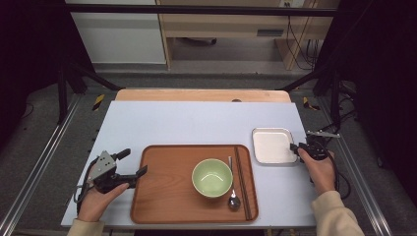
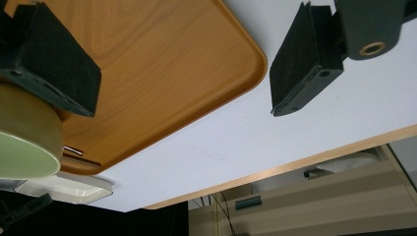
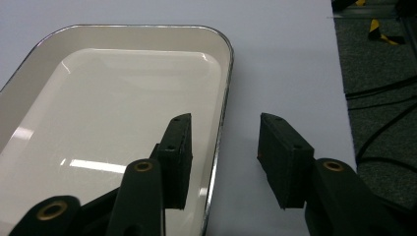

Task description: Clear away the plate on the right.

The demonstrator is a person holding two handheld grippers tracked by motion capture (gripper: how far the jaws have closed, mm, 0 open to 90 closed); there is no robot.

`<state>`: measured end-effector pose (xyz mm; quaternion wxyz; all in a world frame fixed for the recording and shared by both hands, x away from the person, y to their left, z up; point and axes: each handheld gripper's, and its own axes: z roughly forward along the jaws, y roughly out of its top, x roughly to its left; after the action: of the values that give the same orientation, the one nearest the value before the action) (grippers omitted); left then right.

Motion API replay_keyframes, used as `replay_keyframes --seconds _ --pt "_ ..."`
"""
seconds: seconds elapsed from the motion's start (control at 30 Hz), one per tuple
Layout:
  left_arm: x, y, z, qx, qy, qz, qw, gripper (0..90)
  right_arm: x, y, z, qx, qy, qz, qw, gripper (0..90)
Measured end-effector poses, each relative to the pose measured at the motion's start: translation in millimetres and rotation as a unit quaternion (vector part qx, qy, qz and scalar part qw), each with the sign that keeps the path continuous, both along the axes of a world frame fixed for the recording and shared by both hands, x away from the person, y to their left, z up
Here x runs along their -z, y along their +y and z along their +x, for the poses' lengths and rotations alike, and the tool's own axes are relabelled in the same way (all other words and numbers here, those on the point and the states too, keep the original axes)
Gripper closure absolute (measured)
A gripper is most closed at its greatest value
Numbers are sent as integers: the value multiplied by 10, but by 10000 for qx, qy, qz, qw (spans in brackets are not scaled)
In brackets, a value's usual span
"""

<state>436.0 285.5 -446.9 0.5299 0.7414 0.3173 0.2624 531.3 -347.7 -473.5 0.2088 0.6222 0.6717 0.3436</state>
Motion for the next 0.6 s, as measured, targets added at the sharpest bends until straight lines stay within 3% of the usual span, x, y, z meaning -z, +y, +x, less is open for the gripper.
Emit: replay_keyframes --seconds 0.6 --pt "3 -4 1 2 7 5 10000 119 25 17 25 -86 329 277 9990 751"
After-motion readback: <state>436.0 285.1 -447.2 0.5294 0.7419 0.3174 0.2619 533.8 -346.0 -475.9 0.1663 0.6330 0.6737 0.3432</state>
